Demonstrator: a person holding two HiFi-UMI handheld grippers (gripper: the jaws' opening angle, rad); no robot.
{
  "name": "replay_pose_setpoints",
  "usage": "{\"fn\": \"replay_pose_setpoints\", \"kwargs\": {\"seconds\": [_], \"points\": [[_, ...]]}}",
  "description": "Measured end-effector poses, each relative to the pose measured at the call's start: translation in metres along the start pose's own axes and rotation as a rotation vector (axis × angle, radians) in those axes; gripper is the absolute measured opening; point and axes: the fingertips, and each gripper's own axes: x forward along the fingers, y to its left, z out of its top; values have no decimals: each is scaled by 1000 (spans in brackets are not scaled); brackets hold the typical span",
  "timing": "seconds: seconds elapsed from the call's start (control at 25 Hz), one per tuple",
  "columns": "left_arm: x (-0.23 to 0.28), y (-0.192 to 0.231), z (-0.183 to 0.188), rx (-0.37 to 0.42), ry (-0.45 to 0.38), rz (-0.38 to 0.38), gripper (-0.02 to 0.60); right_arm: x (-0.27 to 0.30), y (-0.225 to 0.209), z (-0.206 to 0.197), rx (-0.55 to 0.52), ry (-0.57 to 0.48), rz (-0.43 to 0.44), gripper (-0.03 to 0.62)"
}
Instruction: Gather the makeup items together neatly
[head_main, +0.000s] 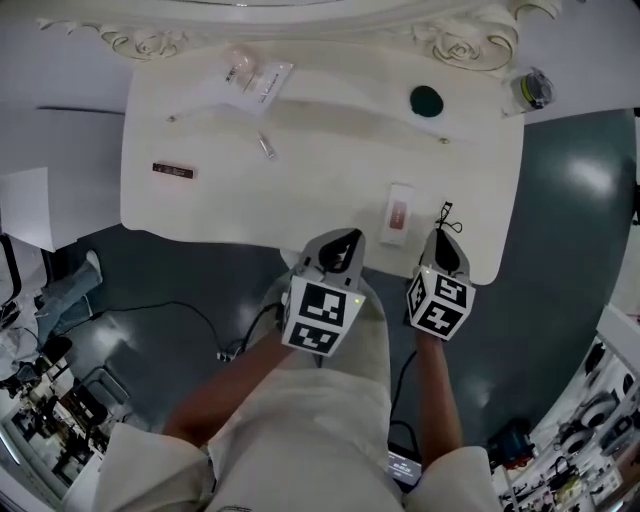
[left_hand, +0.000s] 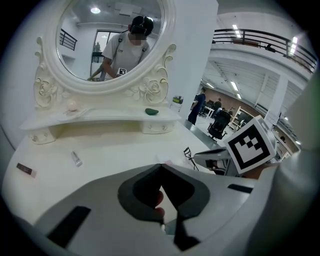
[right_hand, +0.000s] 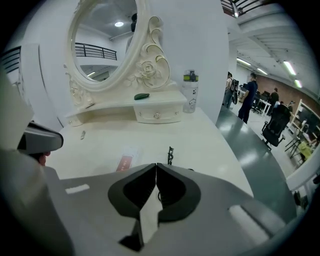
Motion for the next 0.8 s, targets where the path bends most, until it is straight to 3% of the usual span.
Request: {"fn": "replay_pose_setpoints", "kwargs": {"seconds": [0.28,0.8], "points": [[-14,6,0,-18,-19,16,5,-9,29,12,-48,-27,87,3],[-46,30,-4,-66,-50,60,5,-20,82,35,-124,-67,171,3]]}}
